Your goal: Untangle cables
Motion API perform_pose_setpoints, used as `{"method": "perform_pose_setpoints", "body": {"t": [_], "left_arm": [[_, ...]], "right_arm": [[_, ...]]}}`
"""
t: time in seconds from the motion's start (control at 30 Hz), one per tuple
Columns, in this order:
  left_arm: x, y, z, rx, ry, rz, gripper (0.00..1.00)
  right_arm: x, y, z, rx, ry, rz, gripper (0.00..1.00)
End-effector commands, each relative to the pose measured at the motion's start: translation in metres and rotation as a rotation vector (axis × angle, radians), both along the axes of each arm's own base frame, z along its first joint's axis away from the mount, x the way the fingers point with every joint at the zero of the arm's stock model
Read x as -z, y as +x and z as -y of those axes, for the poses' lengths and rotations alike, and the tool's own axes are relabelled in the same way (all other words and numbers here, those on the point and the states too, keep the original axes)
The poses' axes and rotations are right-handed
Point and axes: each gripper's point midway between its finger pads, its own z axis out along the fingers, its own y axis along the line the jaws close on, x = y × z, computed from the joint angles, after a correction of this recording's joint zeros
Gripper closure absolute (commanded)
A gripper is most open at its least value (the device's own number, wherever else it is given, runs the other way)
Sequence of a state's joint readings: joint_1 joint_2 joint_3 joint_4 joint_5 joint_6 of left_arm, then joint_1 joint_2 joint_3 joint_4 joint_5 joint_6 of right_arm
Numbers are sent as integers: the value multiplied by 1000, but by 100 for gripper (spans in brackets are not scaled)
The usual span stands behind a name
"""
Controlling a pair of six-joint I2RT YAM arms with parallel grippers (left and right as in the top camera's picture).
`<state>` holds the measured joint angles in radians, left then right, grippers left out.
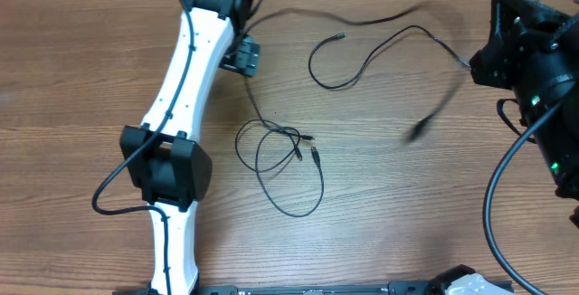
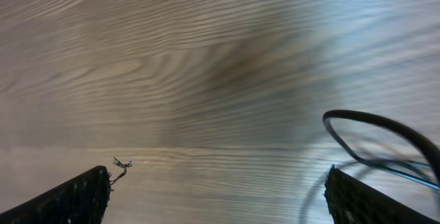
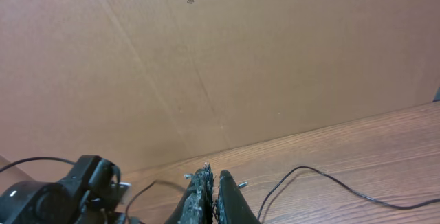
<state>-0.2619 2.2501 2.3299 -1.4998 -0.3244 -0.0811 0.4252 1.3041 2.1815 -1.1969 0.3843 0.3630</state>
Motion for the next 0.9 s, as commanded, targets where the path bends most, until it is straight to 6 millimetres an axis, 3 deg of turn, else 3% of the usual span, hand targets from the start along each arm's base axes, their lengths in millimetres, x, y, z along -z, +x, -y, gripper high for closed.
{"method": "perform_pose_setpoints", "body": {"t": [0.0,0.1,0.27,0.4,0.47,0.57,0.6,0.63,0.73,0.8,0.87], "left_arm": [[7,1,-39,-120,65,-7,1],[11,-1,-44,-143,9,-29,0],[17,-3,-28,-77,-131,-76,1],[20,-6,9,57,-310,-121,0],[18,-10,32,137,-408,-141,1],[17,-8,41,153,-429,-130,0],[17,-7,43,158,-434,-127,1],[17,-7,46,164,-439,-125,1],[16,-8,51,173,-448,-128,0],[16,-9,52,174,-448,-129,0],[16,-8,51,174,-448,-127,0]], "right_arm": [[-11,-7,9,26,16,36,96],[-11,-7,9,26,14,34,96],[-7,-8,9,26,8,21,96],[1,-7,9,26,-7,-12,96],[21,-3,7,31,-28,-94,96],[61,3,4,67,-12,-252,96],[73,5,3,81,-9,-302,92],[89,8,2,102,-4,-369,78],[133,14,-5,137,-9,-553,22],[163,19,-16,144,5,-679,5],[193,25,-31,120,11,-798,0]]}}
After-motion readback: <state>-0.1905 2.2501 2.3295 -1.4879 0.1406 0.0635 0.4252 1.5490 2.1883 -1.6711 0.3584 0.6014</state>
